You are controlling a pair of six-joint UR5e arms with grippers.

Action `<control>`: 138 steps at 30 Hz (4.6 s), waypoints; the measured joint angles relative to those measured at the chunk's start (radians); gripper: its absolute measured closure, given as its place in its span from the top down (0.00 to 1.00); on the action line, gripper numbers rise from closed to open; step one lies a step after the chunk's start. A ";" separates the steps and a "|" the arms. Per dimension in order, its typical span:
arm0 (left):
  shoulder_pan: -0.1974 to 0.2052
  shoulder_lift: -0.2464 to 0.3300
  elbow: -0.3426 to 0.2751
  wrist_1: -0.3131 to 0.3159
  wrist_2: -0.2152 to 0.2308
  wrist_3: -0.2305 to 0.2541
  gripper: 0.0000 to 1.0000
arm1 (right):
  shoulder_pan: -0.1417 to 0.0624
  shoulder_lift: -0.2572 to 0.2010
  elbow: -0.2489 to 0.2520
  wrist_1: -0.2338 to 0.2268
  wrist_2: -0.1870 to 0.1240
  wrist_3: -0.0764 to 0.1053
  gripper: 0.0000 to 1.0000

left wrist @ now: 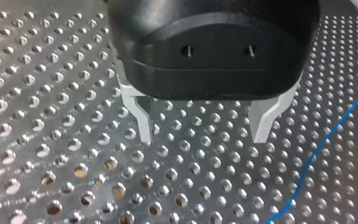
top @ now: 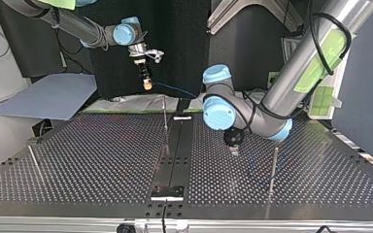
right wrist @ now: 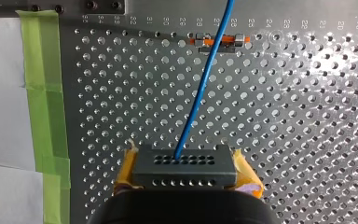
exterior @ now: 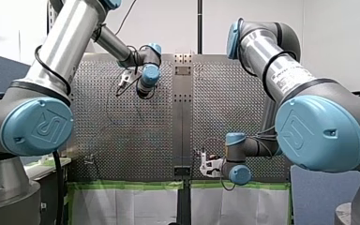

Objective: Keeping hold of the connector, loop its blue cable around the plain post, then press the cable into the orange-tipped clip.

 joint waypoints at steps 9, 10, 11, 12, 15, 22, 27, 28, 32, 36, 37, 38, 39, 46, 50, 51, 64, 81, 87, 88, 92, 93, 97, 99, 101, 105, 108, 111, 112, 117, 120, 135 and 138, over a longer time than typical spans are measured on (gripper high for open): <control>0.008 -0.022 -0.001 -0.003 -0.039 0.013 0.99 | 0.002 0.000 0.000 -0.001 0.000 0.000 0.00; 0.010 -0.023 -0.001 -0.002 -0.040 0.013 0.99 | 0.002 0.000 0.000 -0.001 0.000 0.000 0.00; 0.013 -0.025 -0.001 -0.001 -0.041 0.011 0.99 | 0.003 0.000 0.000 -0.001 0.000 0.000 0.00; 0.016 -0.027 -0.001 -0.001 -0.041 0.011 0.99 | 0.003 0.000 0.000 -0.001 0.000 -0.001 0.00; 0.022 -0.044 0.000 -0.001 -0.037 0.009 0.99 | 0.005 0.000 0.000 -0.002 0.000 -0.001 0.00; 0.027 -0.110 0.007 0.017 -0.034 0.000 0.99 | 0.007 0.000 0.001 -0.002 0.000 -0.001 0.00; 0.030 -0.145 0.012 0.027 -0.062 0.005 0.99 | 0.007 0.000 0.000 -0.004 0.000 0.000 0.00; 0.030 -0.147 0.013 0.028 -0.066 0.008 0.99 | 0.008 0.000 0.000 -0.004 0.000 0.001 0.00; 0.029 -0.152 0.013 0.030 -0.079 0.019 0.99 | 0.009 0.000 0.000 -0.004 0.000 0.001 0.00; 0.028 -0.152 0.013 0.038 -0.077 0.023 0.99 | 0.009 0.000 0.001 -0.004 0.000 0.001 0.00; 0.028 -0.152 0.013 0.040 -0.076 0.024 0.99 | 0.009 0.000 0.000 -0.004 0.000 0.001 0.00; 0.028 -0.154 0.013 0.041 -0.074 0.024 0.99 | 0.009 0.000 0.001 -0.004 0.000 0.001 0.00; 0.027 -0.158 0.014 0.042 -0.068 0.025 0.99 | 0.009 0.000 0.001 -0.004 0.000 0.001 0.00; 0.022 -0.209 0.015 0.042 -0.049 0.015 0.99 | 0.010 0.000 0.001 -0.004 0.000 0.001 0.00; 0.012 -0.235 0.015 0.053 -0.043 -0.015 0.99 | 0.012 0.000 0.000 -0.003 0.000 0.001 0.00; 0.008 -0.238 0.015 0.058 -0.041 -0.027 0.99 | 0.013 0.000 0.000 -0.003 0.000 0.001 0.00; -0.015 -0.280 0.014 0.089 -0.037 -0.067 0.99 | 0.018 0.000 0.001 -0.004 0.000 0.001 0.00; -0.042 -0.387 0.012 0.105 -0.003 -0.063 0.99 | 0.018 0.000 0.000 -0.003 0.000 -0.001 0.00; -0.061 -0.409 -0.005 0.115 0.005 -0.071 0.99 | 0.019 0.000 0.000 -0.002 0.000 -0.003 0.00; -0.064 -0.410 -0.009 0.119 0.008 -0.071 0.99 | 0.019 0.000 0.000 -0.002 0.000 -0.003 0.00; -0.069 -0.411 -0.026 0.140 0.025 -0.075 0.99 | 0.022 0.000 0.000 -0.003 -0.001 -0.005 0.00; -0.071 -0.411 -0.029 0.143 0.029 -0.076 0.99 | 0.023 0.000 0.000 -0.002 -0.001 -0.006 0.00; -0.078 -0.412 -0.037 0.147 0.043 -0.081 0.99 | 0.026 0.000 -0.002 -0.001 -0.002 -0.009 0.00; -0.082 -0.412 -0.040 0.149 0.056 -0.084 0.99 | 0.028 0.000 -0.002 0.000 -0.003 -0.010 0.00; -0.086 -0.412 -0.041 0.151 0.068 -0.087 0.99 | 0.030 0.000 -0.002 0.000 -0.003 -0.011 0.00; -0.091 -0.416 -0.043 0.151 0.080 -0.092 0.99 | 0.034 0.000 -0.002 0.000 -0.003 -0.012 0.00; -0.092 -0.433 -0.042 0.145 0.093 -0.095 0.99 | 0.035 0.000 -0.002 0.000 -0.003 -0.013 0.00; -0.095 -0.457 -0.042 0.141 0.101 -0.100 0.99 | 0.036 0.000 -0.004 0.002 -0.003 -0.013 0.00; -0.096 -0.465 -0.043 0.141 0.103 -0.103 0.99 | 0.036 0.000 -0.005 0.003 -0.003 -0.013 0.00; -0.100 -0.492 -0.044 0.148 0.137 -0.123 0.99 | 0.037 0.000 -0.006 0.005 -0.003 -0.013 0.00; -0.104 -0.495 -0.045 0.163 0.163 -0.143 0.99 | 0.037 0.000 -0.006 0.005 -0.003 -0.013 0.00; -0.115 -0.496 -0.081 0.213 0.293 -0.256 0.99 | 0.030 0.000 -0.007 0.007 -0.003 -0.013 0.00; -0.115 -0.496 -0.095 0.229 0.322 -0.285 0.99 | 0.029 0.000 -0.009 0.012 -0.004 -0.013 0.00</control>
